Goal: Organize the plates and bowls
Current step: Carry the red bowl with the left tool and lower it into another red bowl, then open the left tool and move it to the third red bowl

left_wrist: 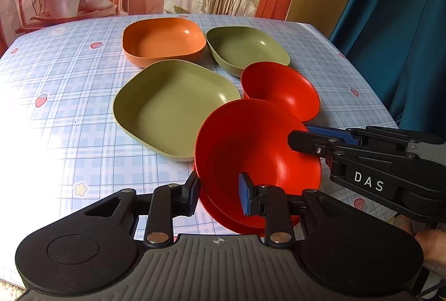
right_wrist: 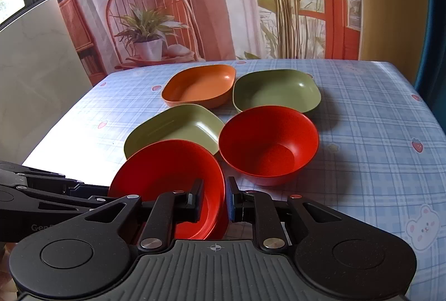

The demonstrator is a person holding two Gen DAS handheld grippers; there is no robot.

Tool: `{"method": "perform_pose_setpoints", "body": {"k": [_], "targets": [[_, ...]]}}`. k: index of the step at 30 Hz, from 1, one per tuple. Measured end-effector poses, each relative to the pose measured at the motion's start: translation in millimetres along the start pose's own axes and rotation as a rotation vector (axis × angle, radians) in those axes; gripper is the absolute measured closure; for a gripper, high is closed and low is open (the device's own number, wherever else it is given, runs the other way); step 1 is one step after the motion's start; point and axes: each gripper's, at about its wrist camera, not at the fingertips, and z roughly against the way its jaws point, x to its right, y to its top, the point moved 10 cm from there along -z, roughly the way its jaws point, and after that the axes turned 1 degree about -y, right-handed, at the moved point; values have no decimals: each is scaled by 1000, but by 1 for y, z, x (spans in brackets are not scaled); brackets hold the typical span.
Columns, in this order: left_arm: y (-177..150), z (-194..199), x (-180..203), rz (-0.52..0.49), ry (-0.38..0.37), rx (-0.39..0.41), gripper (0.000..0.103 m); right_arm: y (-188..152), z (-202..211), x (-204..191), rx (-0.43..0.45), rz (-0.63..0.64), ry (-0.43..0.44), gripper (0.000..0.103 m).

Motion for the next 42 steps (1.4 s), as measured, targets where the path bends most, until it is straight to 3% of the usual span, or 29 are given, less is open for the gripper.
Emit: {"method": "perform_pose_setpoints", "body": {"k": [16, 19, 22, 23, 32, 42], "targets": [[2, -2, 1, -22, 18, 20, 72, -3, -5, 5, 0, 2, -11, 86], [3, 1, 3, -21, 9, 37, 66, -3, -4, 5, 4, 3, -9, 82], [6, 6, 3, -26, 18, 63, 50, -1, -3, 6, 15, 11, -17, 76], [8, 8, 3, -25, 19, 72, 49, 0, -2, 7, 18, 10, -15, 76], [17, 14, -2, 5, 18, 113, 49, 11, 8, 16, 65, 4, -26, 76], [35, 12, -1, 17, 6, 138, 49, 22, 12, 52, 103, -37, -72, 76]]}}
